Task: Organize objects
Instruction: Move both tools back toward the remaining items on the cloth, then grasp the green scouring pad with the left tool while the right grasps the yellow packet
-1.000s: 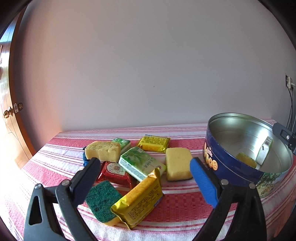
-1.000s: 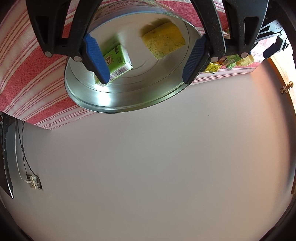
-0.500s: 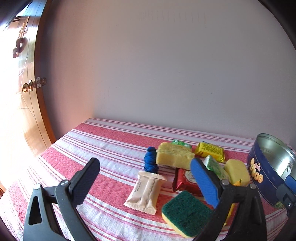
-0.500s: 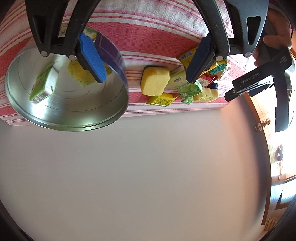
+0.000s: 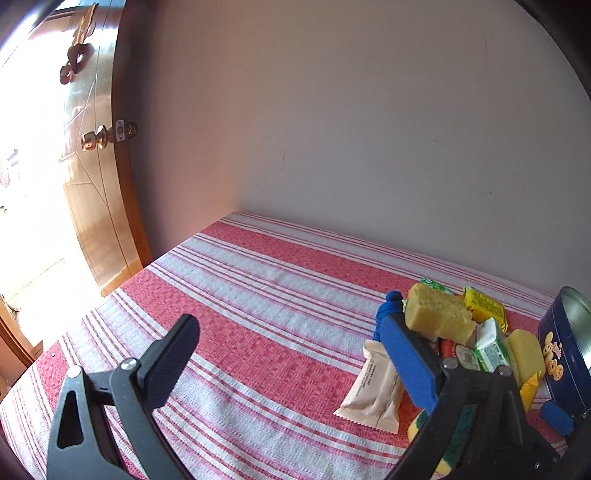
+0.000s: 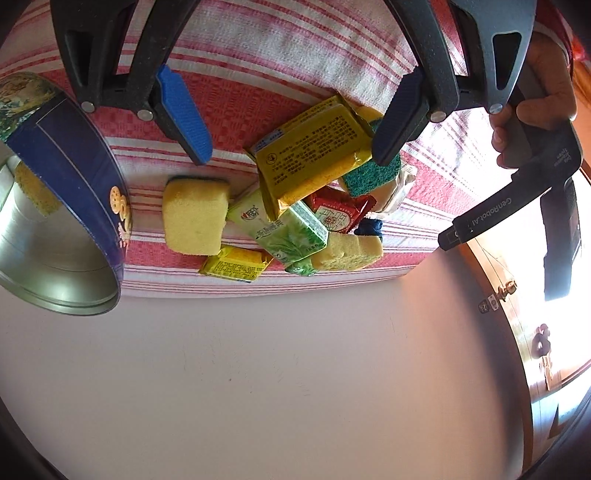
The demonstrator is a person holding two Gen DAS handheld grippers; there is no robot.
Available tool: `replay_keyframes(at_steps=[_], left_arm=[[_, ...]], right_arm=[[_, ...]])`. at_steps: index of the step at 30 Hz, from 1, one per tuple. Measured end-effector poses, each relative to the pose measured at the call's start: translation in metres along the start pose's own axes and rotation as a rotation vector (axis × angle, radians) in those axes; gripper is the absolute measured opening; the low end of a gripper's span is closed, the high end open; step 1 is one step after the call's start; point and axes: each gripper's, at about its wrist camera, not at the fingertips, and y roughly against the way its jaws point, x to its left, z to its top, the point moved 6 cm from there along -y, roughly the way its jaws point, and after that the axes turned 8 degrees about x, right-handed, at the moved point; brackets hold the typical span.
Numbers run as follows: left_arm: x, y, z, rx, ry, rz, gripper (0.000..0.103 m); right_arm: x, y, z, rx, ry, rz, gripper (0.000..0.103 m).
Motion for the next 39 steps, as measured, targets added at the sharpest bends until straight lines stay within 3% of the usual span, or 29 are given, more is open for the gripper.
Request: replay_keyframes(at_steps=[5,8,13,17,26,33,34,36,38,39], left_arm=[[0.002,-0.002,0.000,0.008,0.011,-0.001,0.100],[0.003,-0.003,-0.001,0.013,0.011,-0.003,0.100],[0.000,-0.003,-0.002,0.011,-0.001,-0.004,0.100],[-0.003,-0.003,-0.002,0.012,-0.008,-0.015,0.100],[-0.014,0.001,-0.004,-0.003,-0.048,-0.048,0.100],[-0.028,0.005,-0.009,0.012,-0.067,-0.144,0.100],[-0.031,0.005,-0.010,0.019,-0.073,-0.158,0.100],[-0.036,0.006,-0.012,0.022,-0.091,-0.176,0.100],[-0.043,0.006,-0.015,0.020,-0.111,-0.185,0.100],[-0.047,0.007,-0.016,0.021,-0.122,-0.186,0.100]], right_arm=[[0.012,-0.023,0.006,0.059,-0.036,0.008,0.090],[0.008,-0.034,0.002,0.113,-0.056,-0.043,0.090],[-0.008,-0.029,-0.005,0.152,-0.060,-0.033,0.092],[-0.021,-0.024,-0.009,0.176,-0.049,-0.078,0.096],[-0.009,-0.017,-0.027,0.234,0.143,-0.082,0.096],[-0.002,-0.028,-0.022,0.255,0.228,-0.126,0.097],[-0.003,-0.027,-0.021,0.251,0.231,-0.125,0.095],[-0.008,-0.023,-0.020,0.239,0.244,-0.144,0.074],[-0.013,-0.019,-0.018,0.239,0.251,-0.154,0.060],[-0.016,-0.017,-0.017,0.242,0.250,-0.143,0.057]])
